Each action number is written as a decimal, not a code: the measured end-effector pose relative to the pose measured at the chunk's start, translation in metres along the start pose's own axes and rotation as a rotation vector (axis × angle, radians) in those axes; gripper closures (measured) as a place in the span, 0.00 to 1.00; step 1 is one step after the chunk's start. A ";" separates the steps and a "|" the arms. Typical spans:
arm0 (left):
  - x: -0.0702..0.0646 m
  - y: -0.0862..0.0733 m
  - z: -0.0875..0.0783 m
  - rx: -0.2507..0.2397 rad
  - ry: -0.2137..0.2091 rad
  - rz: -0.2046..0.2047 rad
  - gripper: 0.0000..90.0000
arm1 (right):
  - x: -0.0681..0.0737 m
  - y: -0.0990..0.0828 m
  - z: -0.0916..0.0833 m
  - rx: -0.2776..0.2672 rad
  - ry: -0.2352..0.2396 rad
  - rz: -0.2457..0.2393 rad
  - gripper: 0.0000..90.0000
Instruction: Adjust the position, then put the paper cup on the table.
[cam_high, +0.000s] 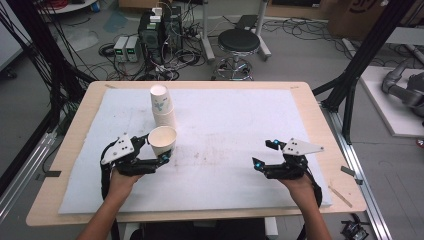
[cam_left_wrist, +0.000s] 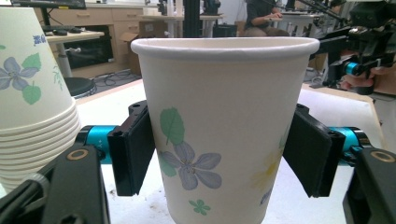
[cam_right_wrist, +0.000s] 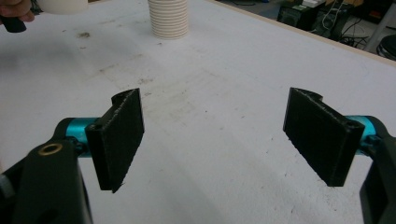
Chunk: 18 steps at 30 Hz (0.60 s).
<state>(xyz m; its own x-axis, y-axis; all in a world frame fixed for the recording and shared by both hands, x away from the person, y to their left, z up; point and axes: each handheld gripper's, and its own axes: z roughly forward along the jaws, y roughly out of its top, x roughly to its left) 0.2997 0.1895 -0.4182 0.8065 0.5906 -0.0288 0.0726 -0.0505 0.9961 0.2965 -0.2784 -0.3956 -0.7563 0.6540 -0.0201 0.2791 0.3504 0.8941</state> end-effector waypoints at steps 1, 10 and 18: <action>0.001 0.000 0.000 0.001 0.003 0.002 0.34 | 0.000 0.000 0.000 -0.001 -0.001 -0.002 0.23; 0.011 -0.006 -0.004 0.026 0.055 -0.002 0.33 | -0.002 -0.002 -0.001 0.006 -0.005 0.003 0.23; 0.028 -0.015 -0.011 0.078 0.108 -0.015 0.34 | -0.002 -0.006 0.000 0.020 -0.006 0.007 0.23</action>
<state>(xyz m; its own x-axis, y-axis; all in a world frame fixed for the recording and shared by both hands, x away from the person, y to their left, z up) 0.3153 0.2154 -0.4331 0.7376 0.6746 -0.0303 0.1333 -0.1014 0.9859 0.2968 -0.2820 -0.4006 -0.7505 0.6606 -0.0171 0.2962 0.3594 0.8849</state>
